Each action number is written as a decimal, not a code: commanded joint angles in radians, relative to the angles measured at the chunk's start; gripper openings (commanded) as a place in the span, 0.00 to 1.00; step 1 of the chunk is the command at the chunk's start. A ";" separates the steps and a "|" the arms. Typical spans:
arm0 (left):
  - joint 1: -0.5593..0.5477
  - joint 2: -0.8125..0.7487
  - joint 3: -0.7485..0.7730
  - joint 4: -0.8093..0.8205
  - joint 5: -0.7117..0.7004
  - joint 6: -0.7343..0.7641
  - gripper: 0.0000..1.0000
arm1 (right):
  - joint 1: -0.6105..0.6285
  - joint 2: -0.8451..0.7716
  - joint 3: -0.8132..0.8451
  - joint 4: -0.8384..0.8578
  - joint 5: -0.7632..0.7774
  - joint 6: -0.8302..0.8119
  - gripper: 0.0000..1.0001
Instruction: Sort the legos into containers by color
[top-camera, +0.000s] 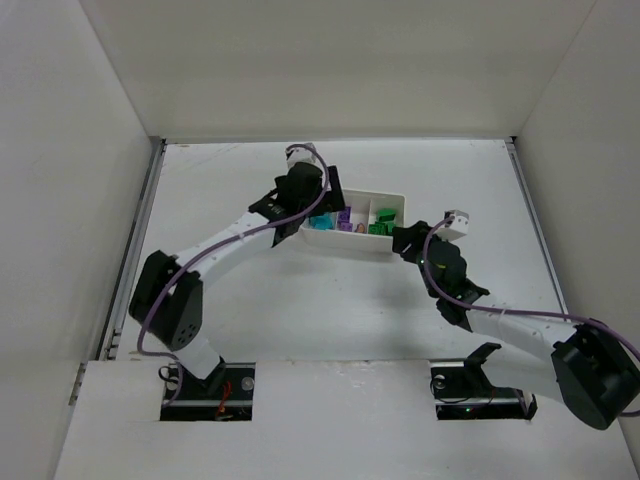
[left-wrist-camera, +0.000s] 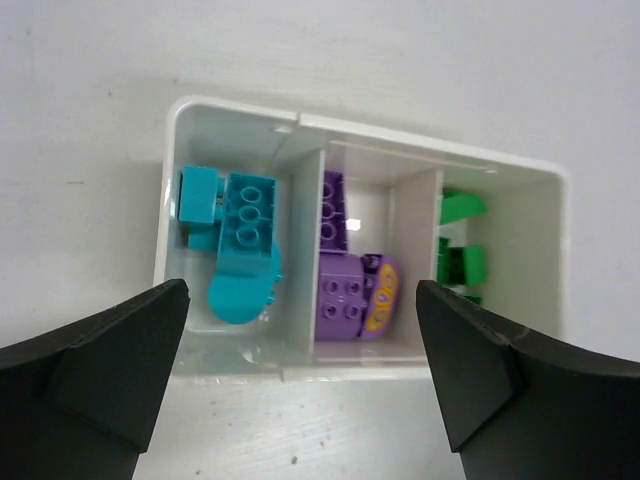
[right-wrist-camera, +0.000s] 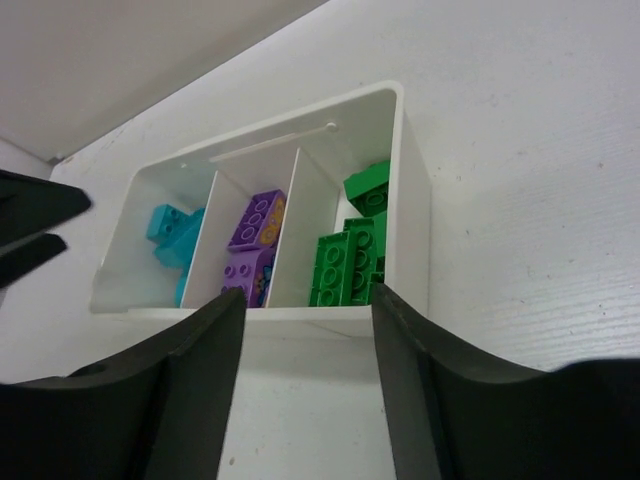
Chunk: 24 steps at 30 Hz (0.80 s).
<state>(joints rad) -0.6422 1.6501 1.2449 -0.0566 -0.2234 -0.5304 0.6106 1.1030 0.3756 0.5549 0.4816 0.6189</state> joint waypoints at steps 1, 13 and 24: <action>-0.004 -0.182 -0.045 0.041 -0.040 0.007 1.00 | 0.008 -0.025 0.000 0.063 0.005 -0.007 0.52; 0.061 -0.564 -0.404 -0.075 -0.237 -0.144 1.00 | 0.008 -0.107 0.000 -0.024 0.077 0.005 0.15; 0.170 -0.727 -0.604 -0.299 -0.263 -0.339 1.00 | -0.053 -0.342 -0.075 -0.148 0.253 0.076 0.68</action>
<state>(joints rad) -0.4931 0.9390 0.6514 -0.2836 -0.4606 -0.8059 0.5854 0.7799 0.3202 0.4435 0.6559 0.6640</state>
